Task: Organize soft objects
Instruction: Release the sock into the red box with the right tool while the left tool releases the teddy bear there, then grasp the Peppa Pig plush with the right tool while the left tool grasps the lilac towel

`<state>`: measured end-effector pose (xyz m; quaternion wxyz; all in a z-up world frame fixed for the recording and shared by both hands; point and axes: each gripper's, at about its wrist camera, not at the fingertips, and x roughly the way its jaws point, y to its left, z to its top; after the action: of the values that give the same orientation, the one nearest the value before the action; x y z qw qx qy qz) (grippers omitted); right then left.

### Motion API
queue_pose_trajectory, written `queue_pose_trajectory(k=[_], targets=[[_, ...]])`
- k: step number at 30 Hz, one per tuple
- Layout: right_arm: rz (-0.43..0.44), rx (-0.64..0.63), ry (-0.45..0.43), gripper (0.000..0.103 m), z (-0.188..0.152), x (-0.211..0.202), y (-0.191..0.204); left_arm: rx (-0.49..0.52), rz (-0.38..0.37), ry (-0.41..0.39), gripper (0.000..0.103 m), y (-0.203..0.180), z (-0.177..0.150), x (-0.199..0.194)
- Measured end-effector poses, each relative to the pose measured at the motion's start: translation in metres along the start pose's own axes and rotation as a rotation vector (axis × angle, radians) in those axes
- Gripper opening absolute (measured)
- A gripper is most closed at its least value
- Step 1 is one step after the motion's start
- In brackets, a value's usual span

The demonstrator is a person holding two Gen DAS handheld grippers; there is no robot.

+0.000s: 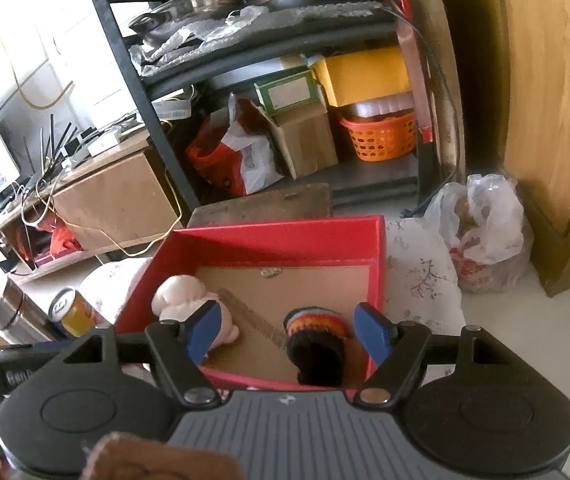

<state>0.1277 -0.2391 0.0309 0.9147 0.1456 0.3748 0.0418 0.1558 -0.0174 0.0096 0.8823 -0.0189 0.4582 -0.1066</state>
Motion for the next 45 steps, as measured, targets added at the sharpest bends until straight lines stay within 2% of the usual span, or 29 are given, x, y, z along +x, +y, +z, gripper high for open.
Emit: queue_pose_trajectory(k=[3, 9, 15, 23, 31, 36, 39, 41, 45], targets=[[0.029, 0.012, 0.022, 0.046, -0.009, -0.008, -0.002, 0.001, -0.009, -0.005, 0.084, 0.005, -0.01, -0.009], [0.077, -0.004, 0.095, 0.049, -0.034, -0.011, 0.008, -0.11, -0.051, -0.062, 0.084, 0.025, -0.014, -0.034], [0.143, 0.071, 0.192, 0.05, -0.057, 0.003, 0.008, -0.155, -0.106, -0.061, 0.084, 0.033, -0.024, -0.051], [0.157, 0.029, 0.215, 0.051, -0.068, 0.017, 0.028, -0.142, -0.118, 0.023, 0.084, 0.044, -0.068, -0.059], [0.149, 0.012, 0.219, 0.052, -0.073, 0.039, 0.041, -0.135, -0.073, 0.177, 0.085, 0.066, -0.136, -0.048], [0.115, -0.048, 0.201, 0.054, -0.078, 0.043, 0.049, -0.128, -0.086, 0.286, 0.085, 0.075, -0.169, -0.036], [0.107, -0.061, 0.211, 0.055, -0.079, 0.048, 0.052, -0.096, -0.078, 0.313, 0.085, 0.07, -0.178, -0.033], [0.116, -0.048, 0.218, 0.058, -0.079, 0.051, 0.051, -0.069, -0.076, 0.312, 0.091, 0.063, -0.18, -0.031], [0.117, -0.034, 0.222, 0.062, -0.078, 0.055, 0.051, 0.017, -0.068, 0.348, 0.092, 0.039, -0.189, -0.02]])
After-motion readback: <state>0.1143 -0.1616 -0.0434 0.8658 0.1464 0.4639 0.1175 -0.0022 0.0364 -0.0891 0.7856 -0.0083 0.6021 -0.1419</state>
